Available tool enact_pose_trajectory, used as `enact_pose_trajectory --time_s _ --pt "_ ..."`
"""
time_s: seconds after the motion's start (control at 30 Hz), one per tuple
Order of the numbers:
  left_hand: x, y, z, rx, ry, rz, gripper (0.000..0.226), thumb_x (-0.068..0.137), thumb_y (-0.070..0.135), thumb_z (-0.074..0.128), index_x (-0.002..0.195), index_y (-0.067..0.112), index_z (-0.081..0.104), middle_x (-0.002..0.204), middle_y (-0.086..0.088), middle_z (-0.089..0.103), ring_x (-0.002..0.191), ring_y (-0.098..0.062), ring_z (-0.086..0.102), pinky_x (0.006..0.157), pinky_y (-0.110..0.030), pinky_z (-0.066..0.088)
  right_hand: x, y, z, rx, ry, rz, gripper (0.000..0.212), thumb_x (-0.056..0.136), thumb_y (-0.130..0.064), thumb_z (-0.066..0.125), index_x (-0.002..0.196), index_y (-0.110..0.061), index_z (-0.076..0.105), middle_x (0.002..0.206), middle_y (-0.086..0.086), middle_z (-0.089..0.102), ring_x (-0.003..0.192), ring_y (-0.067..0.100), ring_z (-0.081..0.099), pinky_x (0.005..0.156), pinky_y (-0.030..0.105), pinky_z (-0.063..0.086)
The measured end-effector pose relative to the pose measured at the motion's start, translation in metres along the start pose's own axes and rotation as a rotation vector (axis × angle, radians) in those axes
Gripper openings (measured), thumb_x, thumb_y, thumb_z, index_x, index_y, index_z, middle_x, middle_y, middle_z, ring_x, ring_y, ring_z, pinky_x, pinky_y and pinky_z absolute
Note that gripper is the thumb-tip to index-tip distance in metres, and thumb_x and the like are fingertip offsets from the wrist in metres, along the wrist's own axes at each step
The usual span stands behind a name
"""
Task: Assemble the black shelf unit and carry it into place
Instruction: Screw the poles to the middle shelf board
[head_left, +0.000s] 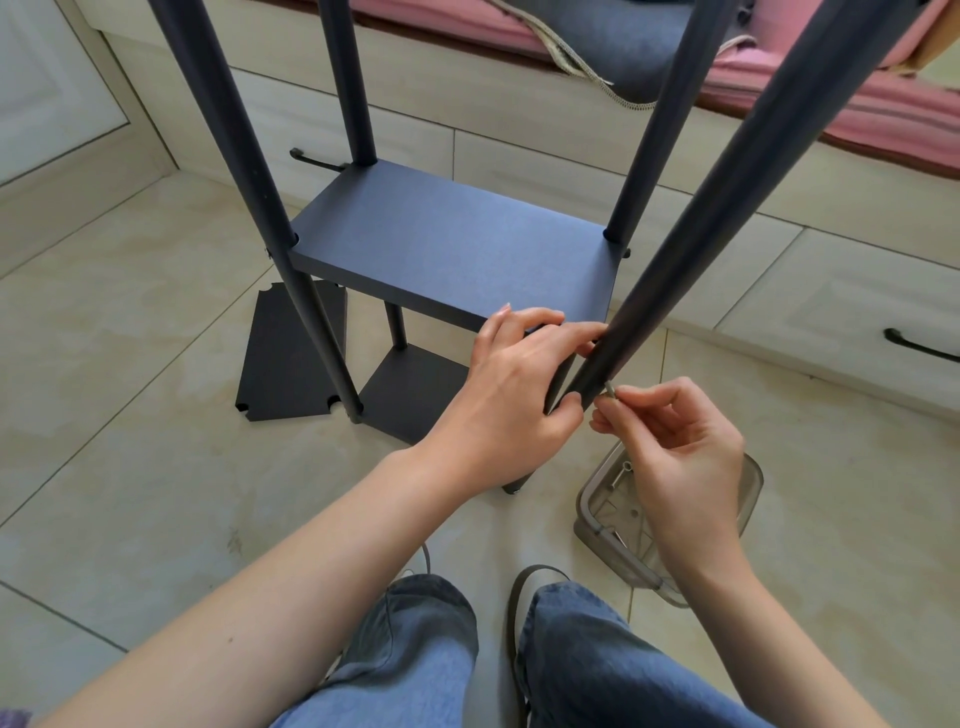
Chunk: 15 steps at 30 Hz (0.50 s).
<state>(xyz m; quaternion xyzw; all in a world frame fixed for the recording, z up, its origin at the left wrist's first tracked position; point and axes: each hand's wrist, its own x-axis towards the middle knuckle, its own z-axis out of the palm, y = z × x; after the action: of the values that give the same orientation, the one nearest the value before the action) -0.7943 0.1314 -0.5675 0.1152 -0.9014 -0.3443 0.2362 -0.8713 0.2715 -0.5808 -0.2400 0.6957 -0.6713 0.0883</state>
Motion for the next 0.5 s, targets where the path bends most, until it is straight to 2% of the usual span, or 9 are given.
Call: enact_pose_trajectory --time_s 0.13,0.3,0.43,0.5 --pt "0.0001 0.0017 0.0002 -0.014 0.003 -0.004 0.052 0.087 0.017 0.056 0.140 0.015 0.054 0.121 0.004 0.065 0.136 -0.010 0.031 0.118 -0.022 -0.005 -0.0009 0.0008 0.0009 -0.036 0.003 -0.043 0.011 0.084 -0.001 0.073 0.083 -0.006 0.063 0.079 0.007 0.073 0.075 0.019 0.074 0.075 0.028 0.058" --pt "-0.0001 0.0025 -0.0003 -0.021 -0.004 -0.015 0.052 0.087 0.018 0.055 0.139 0.016 0.054 0.121 0.005 0.065 0.135 -0.009 0.031 0.120 -0.027 -0.001 -0.0028 0.0046 0.0024 -0.129 0.000 -0.149 0.020 0.087 -0.005 0.072 0.081 -0.022 0.063 0.083 -0.002 0.072 0.078 0.016 0.073 0.076 0.027 0.056" --pt "0.0000 0.0013 -0.0011 -0.025 0.000 -0.021 0.051 0.087 0.016 0.056 0.139 0.016 0.055 0.121 0.006 0.065 0.136 -0.010 0.032 0.119 -0.024 -0.003 -0.0009 0.0073 0.0023 -0.194 0.007 -0.184 0.012 0.086 -0.005 0.073 0.085 -0.015 0.066 0.084 -0.007 0.072 0.082 0.017 0.072 0.078 0.030 0.056" --pt "0.0000 0.0012 -0.0009 -0.025 0.000 -0.026 0.051 0.087 0.018 0.056 0.138 0.016 0.055 0.122 0.005 0.065 0.137 -0.011 0.032 0.119 -0.023 -0.003 -0.0012 0.0053 0.0028 -0.160 0.022 -0.124 0.013 0.085 -0.006 0.075 0.083 -0.016 0.067 0.082 -0.006 0.073 0.082 0.018 0.072 0.077 0.028 0.057"
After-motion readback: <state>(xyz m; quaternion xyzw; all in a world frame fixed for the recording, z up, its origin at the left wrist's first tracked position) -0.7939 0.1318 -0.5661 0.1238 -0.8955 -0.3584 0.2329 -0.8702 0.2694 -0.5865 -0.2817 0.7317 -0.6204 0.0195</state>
